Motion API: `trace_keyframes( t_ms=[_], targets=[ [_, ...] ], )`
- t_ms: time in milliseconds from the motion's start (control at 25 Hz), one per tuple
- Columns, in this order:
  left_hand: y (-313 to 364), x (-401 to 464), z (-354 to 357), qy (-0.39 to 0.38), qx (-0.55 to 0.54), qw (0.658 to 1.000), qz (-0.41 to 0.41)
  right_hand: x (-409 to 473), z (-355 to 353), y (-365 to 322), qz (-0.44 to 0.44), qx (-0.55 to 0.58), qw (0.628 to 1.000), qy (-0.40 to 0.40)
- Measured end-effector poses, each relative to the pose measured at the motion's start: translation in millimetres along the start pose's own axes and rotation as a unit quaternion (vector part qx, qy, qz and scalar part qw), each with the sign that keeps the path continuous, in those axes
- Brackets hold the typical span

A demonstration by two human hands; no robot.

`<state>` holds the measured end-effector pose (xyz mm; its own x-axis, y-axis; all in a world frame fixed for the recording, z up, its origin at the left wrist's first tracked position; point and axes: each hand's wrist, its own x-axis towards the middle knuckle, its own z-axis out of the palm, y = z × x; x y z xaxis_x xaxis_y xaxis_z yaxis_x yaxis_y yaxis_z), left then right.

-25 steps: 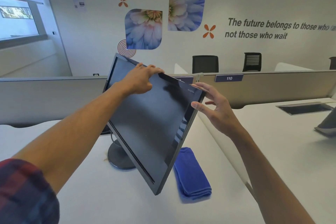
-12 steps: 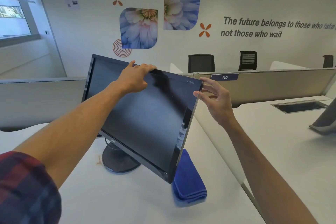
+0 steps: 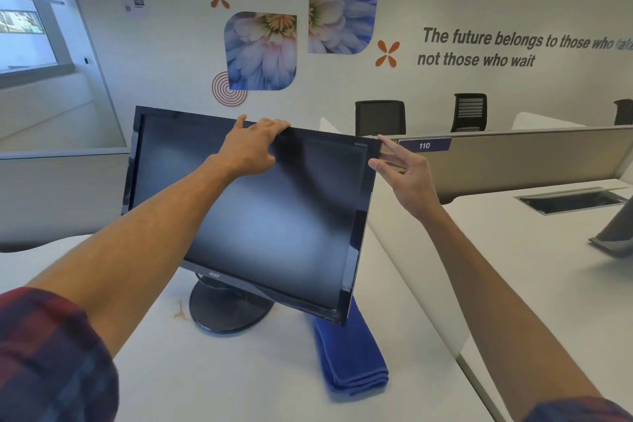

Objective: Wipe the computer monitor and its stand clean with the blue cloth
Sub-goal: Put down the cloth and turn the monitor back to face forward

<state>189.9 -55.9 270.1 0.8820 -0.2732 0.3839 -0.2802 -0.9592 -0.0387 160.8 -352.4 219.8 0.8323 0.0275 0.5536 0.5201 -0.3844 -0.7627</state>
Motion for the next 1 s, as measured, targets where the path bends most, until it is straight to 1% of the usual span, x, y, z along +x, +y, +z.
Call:
trace_keyframes(
  t_ms=[200,320,440,520,640,680,760,840,880,1000],
  targets=[
    [4.3,0.0,8.6,0.019,-0.013,1.0,-0.009,11.0,-0.3,10.6,-0.002,0.01,1.0,-0.013],
    [7.5,-4.1,14.5,0.011,-0.008,1.0,-0.02,9.0,1.7,13.0,-0.015,0.012,1.0,-0.005],
    [10.8,-7.5,11.7,-0.005,-0.019,0.999,-0.048,7.8,2.0,14.9,-0.018,-0.02,1.0,-0.014],
    [11.9,-17.1,11.4,-0.001,-0.03,0.997,-0.065,6.2,3.6,15.5,-0.029,-0.067,0.997,-0.004],
    [10.2,-42.9,16.8,0.073,-0.065,0.992,-0.083,-3.7,10.8,9.3,-0.087,-0.163,0.98,0.073],
    [8.4,-54.6,18.9,0.103,-0.079,0.987,-0.091,-12.0,15.6,4.1,-0.111,-0.176,0.973,0.099],
    [3.0,-80.3,25.7,0.143,-0.094,0.979,-0.11,-34.1,30.0,-7.6,-0.16,-0.166,0.965,0.128],
    [-4.2,-112.5,37.0,0.155,-0.096,0.975,-0.127,-65.3,53.8,-19.5,-0.19,-0.131,0.966,0.117],
    [-8.4,-130.6,45.3,0.152,-0.102,0.974,-0.135,-84.2,69.2,-23.5,-0.188,-0.118,0.97,0.098],
    [-22.3,-190.0,81.4,0.105,-0.155,0.965,-0.183,-144.0,123.6,-22.6,-0.138,-0.121,0.983,-0.001]
  ],
)
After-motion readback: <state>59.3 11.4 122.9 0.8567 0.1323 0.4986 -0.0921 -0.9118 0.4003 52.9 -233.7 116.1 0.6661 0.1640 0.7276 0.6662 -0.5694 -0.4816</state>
